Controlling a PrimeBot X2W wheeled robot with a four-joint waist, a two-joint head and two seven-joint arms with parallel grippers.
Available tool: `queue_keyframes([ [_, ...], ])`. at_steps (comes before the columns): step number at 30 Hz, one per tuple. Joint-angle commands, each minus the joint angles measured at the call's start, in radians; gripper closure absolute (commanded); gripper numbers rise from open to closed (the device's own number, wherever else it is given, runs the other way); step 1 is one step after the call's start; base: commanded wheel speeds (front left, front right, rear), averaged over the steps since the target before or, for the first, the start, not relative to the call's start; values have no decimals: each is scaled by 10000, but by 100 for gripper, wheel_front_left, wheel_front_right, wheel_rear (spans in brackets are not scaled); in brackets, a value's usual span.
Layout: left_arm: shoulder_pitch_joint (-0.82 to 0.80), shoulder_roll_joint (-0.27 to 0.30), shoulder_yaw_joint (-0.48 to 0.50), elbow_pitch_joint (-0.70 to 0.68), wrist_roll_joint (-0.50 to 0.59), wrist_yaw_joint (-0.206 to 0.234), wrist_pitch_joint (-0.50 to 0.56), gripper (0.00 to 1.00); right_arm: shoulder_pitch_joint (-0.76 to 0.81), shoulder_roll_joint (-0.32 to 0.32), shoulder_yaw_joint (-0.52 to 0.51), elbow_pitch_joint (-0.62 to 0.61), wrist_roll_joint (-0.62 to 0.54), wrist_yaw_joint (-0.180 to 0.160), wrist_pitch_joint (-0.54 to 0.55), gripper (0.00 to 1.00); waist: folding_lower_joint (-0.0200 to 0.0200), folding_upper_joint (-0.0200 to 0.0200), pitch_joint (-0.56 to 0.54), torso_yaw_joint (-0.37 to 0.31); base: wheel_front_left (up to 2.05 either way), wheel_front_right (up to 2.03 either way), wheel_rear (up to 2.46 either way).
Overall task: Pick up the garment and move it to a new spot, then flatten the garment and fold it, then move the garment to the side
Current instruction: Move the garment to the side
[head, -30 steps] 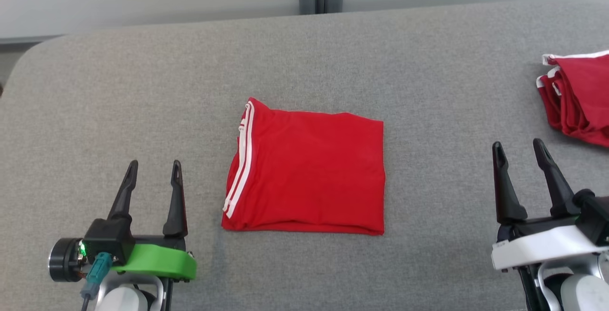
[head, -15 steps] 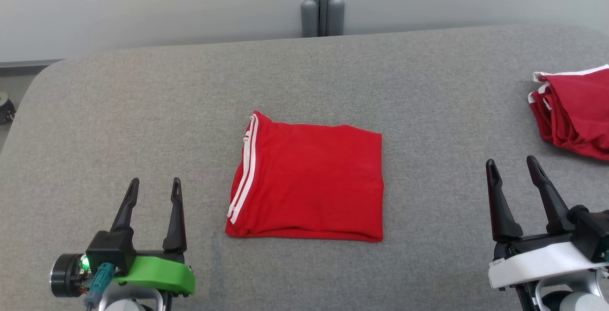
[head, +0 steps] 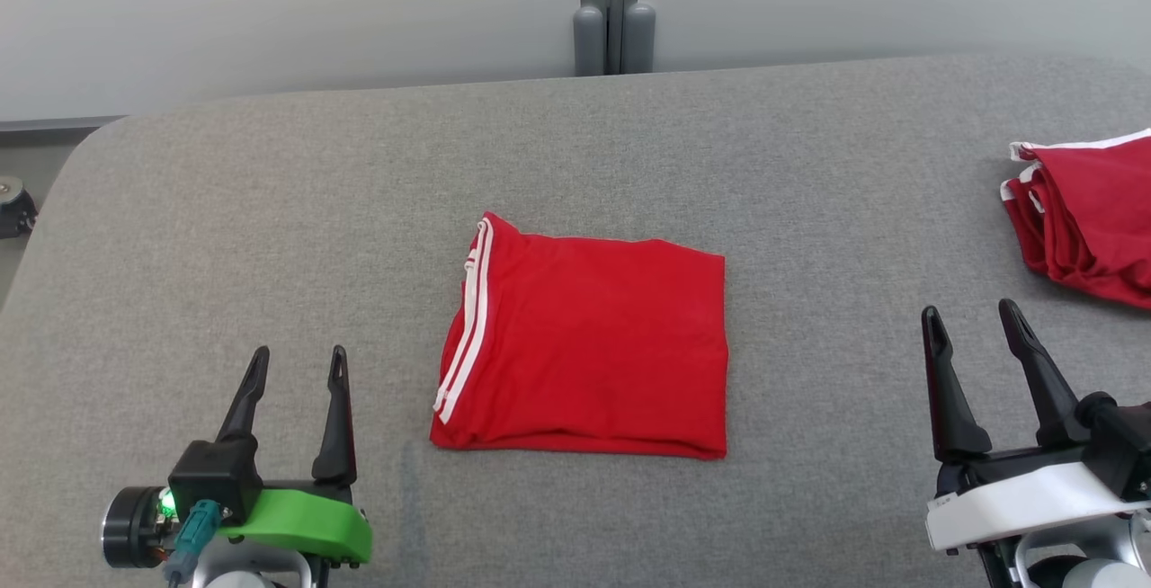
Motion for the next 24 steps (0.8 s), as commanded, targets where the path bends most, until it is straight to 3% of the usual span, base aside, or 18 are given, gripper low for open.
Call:
queue_keyframes([
  [1,19,53,4,20,1,27,-39,0,40,16,-36,-49,-3,-3,46,0,0,0,18,20,0,0,0],
  [13,-850,-170,-132,-377,212,-80,-71,0,-378,-196,-275,474,195,-3,204,0,0,0,929,780,0,0,0],
  [24,-1990,-894,6,-846,580,-335,-78,0,-1909,-548,768,2671,871,-3,198,0,0,0,2621,1889,0,0,0],
])
